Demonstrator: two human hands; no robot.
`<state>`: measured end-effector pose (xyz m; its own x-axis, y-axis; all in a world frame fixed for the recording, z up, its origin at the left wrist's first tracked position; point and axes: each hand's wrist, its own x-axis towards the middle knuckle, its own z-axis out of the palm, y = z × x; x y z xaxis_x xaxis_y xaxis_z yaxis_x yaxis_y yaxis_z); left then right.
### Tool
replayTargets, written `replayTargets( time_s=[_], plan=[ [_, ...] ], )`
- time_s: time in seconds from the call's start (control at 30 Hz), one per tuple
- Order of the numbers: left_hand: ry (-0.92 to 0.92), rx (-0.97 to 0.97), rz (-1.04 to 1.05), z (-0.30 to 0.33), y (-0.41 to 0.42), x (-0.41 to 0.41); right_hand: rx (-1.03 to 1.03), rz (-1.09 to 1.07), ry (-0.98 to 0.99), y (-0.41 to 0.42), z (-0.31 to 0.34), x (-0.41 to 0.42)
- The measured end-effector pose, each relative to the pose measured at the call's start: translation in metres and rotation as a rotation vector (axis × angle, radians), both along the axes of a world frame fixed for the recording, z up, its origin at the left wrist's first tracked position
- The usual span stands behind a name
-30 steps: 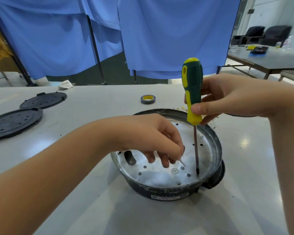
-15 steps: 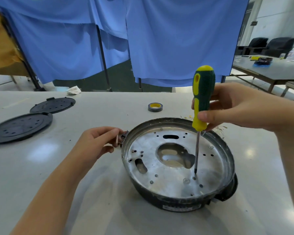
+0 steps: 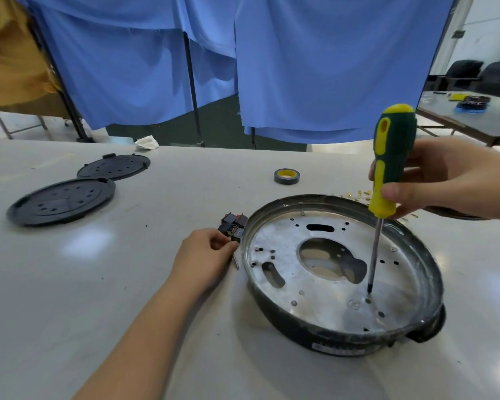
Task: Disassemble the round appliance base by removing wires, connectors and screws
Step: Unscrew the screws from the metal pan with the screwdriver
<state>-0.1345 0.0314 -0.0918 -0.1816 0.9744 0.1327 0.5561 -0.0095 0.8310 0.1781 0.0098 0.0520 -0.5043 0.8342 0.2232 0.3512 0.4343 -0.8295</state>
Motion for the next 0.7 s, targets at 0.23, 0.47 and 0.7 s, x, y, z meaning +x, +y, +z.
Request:
replayTargets(
  time_s=[0.23,0.47,0.7],
  plan=[
    [-0.071,0.077,0.022,0.012,-0.001,0.003,0.007,-0.020,-0.009,-0.003,0.004,-0.001],
    [-0.042,0.336,-0.082,0.065,-0.022,0.034,0.016,-0.037,0.001,-0.008,0.009,0.004],
    [0.430,-0.085,-0.672,0.071,-0.059,0.111,0.119,-0.177,0.094,-0.008,0.013,0.022]
  ],
)
